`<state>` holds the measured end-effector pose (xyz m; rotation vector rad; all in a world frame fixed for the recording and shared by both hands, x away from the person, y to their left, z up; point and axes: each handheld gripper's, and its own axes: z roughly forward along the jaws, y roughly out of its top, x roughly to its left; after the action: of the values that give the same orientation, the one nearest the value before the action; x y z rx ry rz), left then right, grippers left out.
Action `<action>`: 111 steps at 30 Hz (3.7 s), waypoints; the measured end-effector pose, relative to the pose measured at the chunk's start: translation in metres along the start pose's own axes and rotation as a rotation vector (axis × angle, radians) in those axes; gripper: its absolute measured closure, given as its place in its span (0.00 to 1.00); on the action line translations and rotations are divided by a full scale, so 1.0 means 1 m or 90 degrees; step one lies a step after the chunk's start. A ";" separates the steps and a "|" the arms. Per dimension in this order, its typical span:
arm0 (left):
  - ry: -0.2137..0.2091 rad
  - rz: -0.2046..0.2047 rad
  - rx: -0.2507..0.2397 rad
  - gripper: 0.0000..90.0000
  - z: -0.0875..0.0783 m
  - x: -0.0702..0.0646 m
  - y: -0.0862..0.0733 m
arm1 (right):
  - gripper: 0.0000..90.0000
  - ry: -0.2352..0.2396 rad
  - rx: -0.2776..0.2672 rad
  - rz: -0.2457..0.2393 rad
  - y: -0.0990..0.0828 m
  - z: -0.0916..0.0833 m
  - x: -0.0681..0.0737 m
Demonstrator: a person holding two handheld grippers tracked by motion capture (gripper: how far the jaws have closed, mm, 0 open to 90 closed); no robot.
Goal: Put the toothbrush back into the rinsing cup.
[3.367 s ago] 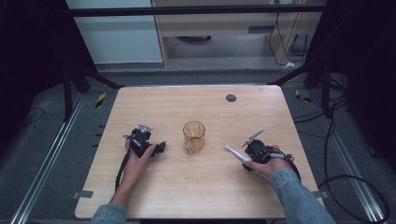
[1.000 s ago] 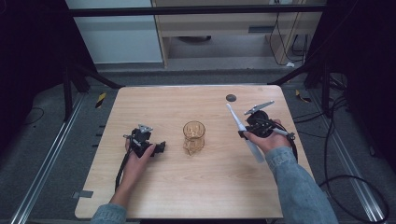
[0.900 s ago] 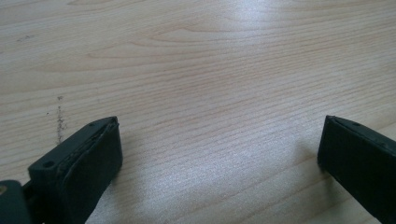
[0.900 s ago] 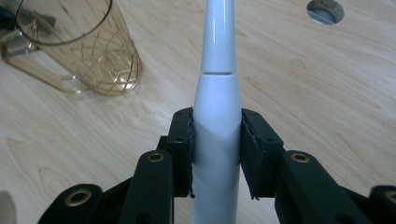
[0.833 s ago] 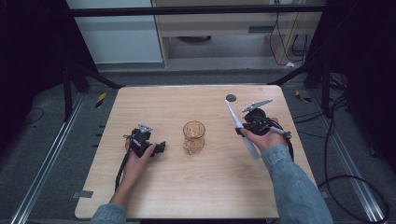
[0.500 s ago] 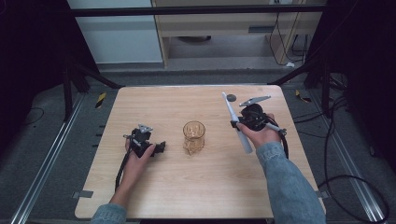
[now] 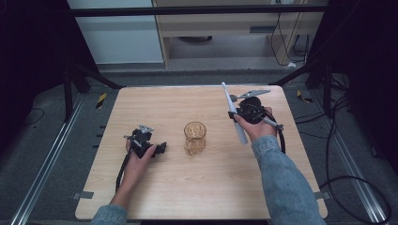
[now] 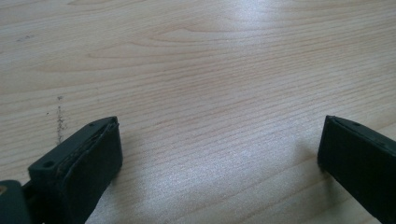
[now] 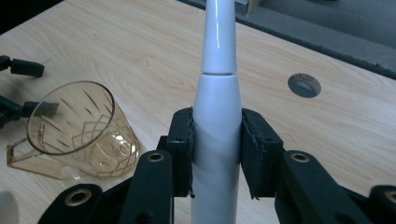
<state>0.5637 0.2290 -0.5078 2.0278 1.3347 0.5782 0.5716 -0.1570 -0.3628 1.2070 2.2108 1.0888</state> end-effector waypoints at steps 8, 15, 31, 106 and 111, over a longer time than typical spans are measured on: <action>0.000 0.000 0.000 0.00 0.000 0.000 0.000 | 0.74 -0.003 -0.027 -0.001 0.012 0.001 0.006; 0.000 0.000 0.000 0.00 0.000 0.000 0.000 | 0.74 -0.014 -0.061 0.003 0.025 0.000 0.009; 0.000 0.000 0.000 0.00 0.000 0.000 0.000 | 0.74 -0.020 -0.099 0.007 0.046 0.001 0.014; -0.001 0.001 -0.002 0.00 0.000 0.000 0.000 | 0.74 0.066 -0.162 -0.035 0.075 0.020 0.080; -0.001 0.001 -0.001 0.00 0.000 0.000 0.000 | 0.74 0.070 -0.160 -0.034 0.074 0.021 0.082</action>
<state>0.5639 0.2291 -0.5079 2.0270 1.3317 0.5787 0.5790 -0.0551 -0.3163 0.9971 2.0931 1.3919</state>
